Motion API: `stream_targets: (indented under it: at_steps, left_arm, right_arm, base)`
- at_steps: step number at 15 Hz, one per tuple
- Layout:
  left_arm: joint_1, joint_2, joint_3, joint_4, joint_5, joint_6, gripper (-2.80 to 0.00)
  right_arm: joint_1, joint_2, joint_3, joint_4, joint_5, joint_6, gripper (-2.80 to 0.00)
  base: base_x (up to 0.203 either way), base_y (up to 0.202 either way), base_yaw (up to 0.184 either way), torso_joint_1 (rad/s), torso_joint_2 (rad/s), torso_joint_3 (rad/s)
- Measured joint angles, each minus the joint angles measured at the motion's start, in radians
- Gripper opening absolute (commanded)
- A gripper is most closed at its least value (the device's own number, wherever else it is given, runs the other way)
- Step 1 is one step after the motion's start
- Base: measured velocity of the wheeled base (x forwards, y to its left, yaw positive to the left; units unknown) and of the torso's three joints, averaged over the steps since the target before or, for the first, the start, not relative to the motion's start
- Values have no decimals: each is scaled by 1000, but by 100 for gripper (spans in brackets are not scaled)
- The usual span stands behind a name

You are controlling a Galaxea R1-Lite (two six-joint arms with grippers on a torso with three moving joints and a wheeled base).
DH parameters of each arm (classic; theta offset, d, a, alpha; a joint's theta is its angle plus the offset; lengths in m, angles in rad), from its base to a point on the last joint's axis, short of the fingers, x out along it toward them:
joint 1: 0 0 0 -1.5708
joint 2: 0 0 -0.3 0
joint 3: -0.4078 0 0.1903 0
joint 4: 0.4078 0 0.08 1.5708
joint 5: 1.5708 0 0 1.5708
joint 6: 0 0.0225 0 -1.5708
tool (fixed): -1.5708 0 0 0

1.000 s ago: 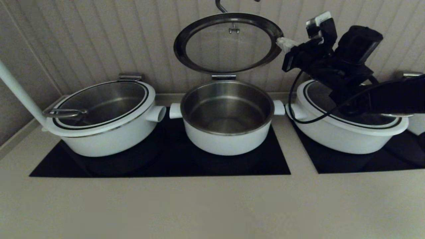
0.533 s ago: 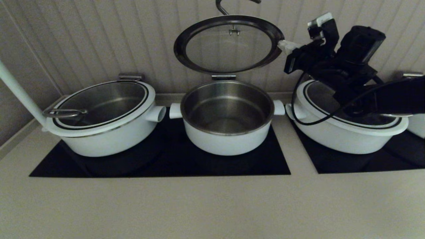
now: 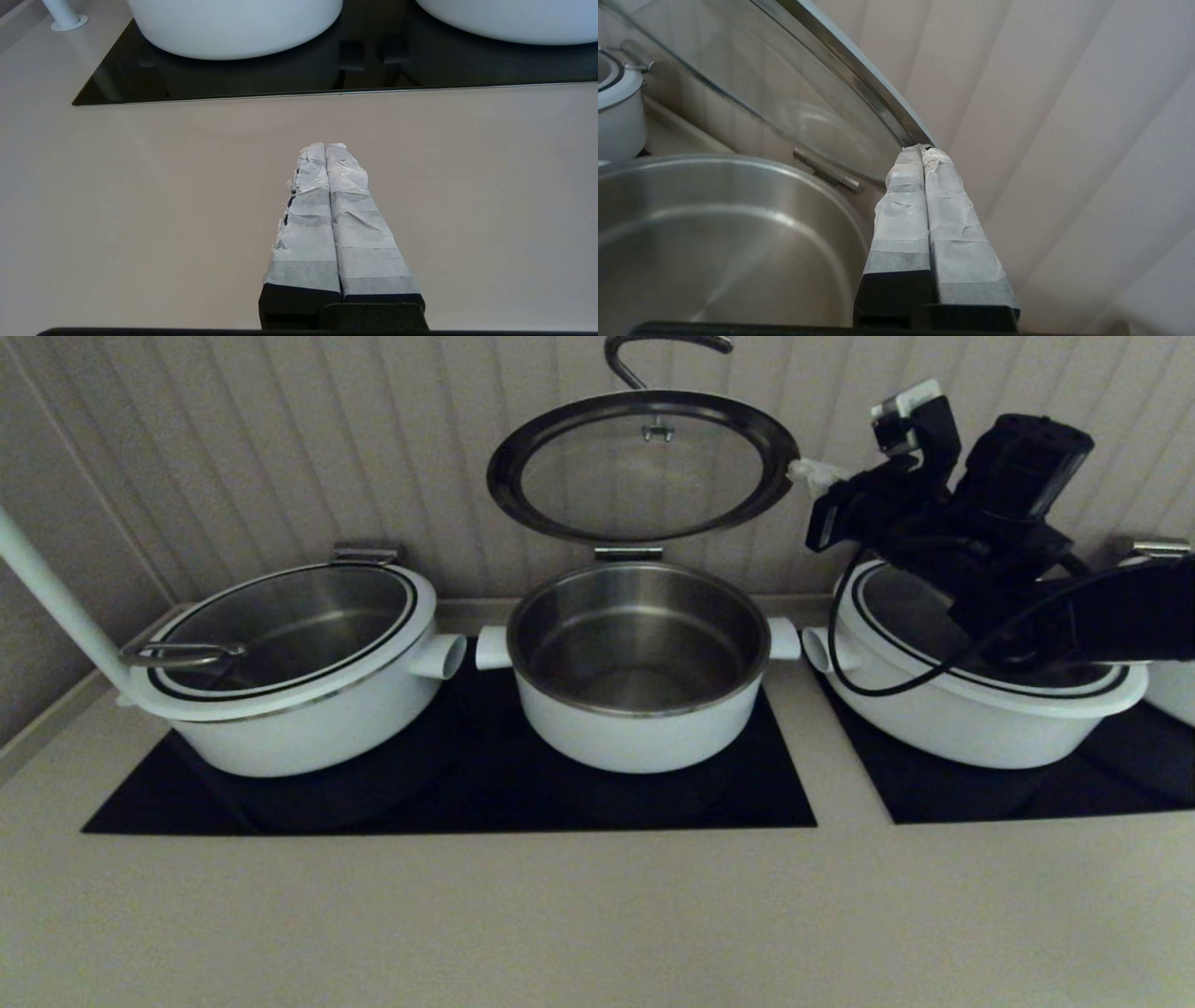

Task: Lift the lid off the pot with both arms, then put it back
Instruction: Open the pot lid completely, then close the pot lid

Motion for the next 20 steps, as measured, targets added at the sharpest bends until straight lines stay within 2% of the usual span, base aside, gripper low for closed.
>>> stream_targets:
  at_steps: [12, 20]
  left_arm:
    - [0, 0, 0, 0, 0, 0, -280]
    - [0, 0, 0, 0, -1, 0, -280]
  right_arm:
    - [0, -63, 118, 1, 1, 2, -280]
    - [0, -158, 282, 3, -7, 3, -280]
  base:
    - [0, 0, 0, 0, 0, 0]
    - [0, 0, 0, 0, 0, 0]
